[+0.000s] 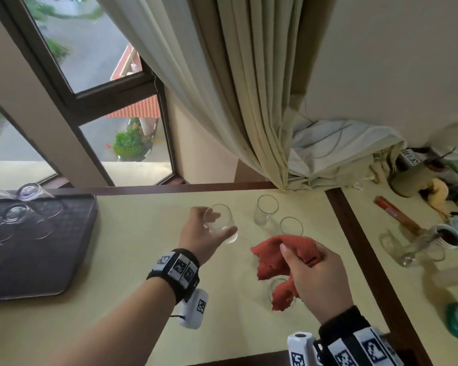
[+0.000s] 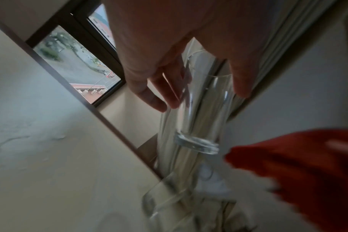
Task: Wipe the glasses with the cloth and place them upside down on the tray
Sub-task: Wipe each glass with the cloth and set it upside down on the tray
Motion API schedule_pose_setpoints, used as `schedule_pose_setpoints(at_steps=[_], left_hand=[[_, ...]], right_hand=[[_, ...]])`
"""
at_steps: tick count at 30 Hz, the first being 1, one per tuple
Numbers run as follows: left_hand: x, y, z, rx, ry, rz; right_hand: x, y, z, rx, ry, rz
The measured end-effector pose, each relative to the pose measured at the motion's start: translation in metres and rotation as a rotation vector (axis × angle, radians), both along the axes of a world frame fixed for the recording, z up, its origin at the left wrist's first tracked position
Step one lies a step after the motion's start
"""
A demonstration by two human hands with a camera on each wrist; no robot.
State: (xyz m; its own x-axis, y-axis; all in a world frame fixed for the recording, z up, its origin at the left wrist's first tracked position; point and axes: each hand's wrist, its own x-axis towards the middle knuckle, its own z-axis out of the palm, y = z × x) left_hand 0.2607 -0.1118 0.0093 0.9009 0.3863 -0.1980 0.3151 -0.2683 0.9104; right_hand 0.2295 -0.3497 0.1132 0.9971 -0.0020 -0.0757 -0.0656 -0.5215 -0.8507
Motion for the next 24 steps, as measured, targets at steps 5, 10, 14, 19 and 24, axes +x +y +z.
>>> schedule_pose_setpoints(at_steps=[5, 10, 14, 19, 24], left_hand=[[-0.042, 0.033, 0.090, -0.529, -0.227, 0.076], [-0.067, 0.048, 0.175, -0.837, -0.381, 0.037], [-0.079, 0.061, 0.221, -0.923, -0.473, 0.026], [-0.092, 0.101, 0.259, -0.888, -0.505, 0.096], [-0.103, 0.123, 0.271, -0.706, -0.549, 0.058]], right_hand=[[0.009, 0.053, 0.047, 0.201, -0.152, -0.083], [0.007, 0.127, 0.110, 0.474, -0.422, 0.135], [-0.012, 0.172, 0.128, 0.386, -0.589, 0.586], [-0.029, 0.191, 0.112, 0.091, -0.916, 0.829], [-0.039, 0.212, 0.104, 0.378, -0.567, 0.743]])
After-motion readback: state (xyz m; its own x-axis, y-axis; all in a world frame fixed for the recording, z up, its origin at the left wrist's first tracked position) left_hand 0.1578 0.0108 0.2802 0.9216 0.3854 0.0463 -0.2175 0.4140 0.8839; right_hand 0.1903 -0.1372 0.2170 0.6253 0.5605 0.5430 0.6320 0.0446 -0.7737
